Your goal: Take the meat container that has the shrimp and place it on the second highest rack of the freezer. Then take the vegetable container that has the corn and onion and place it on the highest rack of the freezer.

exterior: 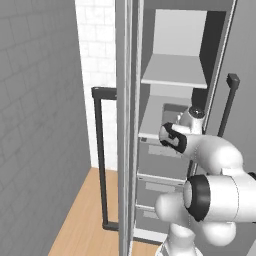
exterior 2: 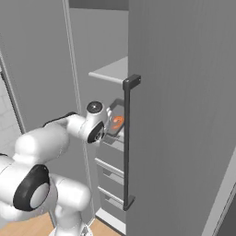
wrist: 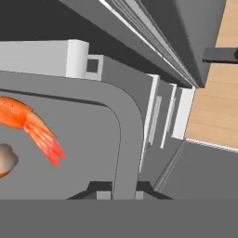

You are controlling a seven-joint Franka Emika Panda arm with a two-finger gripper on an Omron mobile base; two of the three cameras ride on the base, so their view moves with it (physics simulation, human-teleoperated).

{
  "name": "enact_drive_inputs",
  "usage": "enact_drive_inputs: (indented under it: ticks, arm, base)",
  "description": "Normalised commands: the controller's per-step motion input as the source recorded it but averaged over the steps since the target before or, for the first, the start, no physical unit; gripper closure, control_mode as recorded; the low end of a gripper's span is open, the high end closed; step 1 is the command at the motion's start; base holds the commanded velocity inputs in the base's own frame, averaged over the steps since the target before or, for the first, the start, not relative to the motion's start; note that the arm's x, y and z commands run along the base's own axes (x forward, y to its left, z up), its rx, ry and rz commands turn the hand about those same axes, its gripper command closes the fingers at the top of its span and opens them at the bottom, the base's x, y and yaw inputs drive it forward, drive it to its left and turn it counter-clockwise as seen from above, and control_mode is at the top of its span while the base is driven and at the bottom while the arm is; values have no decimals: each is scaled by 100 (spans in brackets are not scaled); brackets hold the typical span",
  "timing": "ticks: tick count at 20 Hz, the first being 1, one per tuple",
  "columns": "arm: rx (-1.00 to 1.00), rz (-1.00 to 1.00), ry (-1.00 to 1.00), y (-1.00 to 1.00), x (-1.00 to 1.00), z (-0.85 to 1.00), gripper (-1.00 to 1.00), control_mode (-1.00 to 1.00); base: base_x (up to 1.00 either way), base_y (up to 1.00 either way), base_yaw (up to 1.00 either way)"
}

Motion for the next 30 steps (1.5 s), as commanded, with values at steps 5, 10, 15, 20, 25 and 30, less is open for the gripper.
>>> enact_drive_inputs:
  ticks: [5,10,15,20,25,30]
  arm:
    - [0,0,0,-27,51,-21,100,-100]
    - [0,0,2,-4,54,-20,100,-100]
    - [0,0,3,-9,51,-25,100,-100]
    - [0,0,-2,-23,42,-44,100,-100]
    - [0,0,0,-10,62,-31,100,-100]
    - [0,0,0,-8,49,-20,100,-100]
  base:
    - [0,0,0]
    - [0,0,0]
    - [0,0,0]
    - [0,0,0]
    - [0,0,0]
    - [0,0,0]
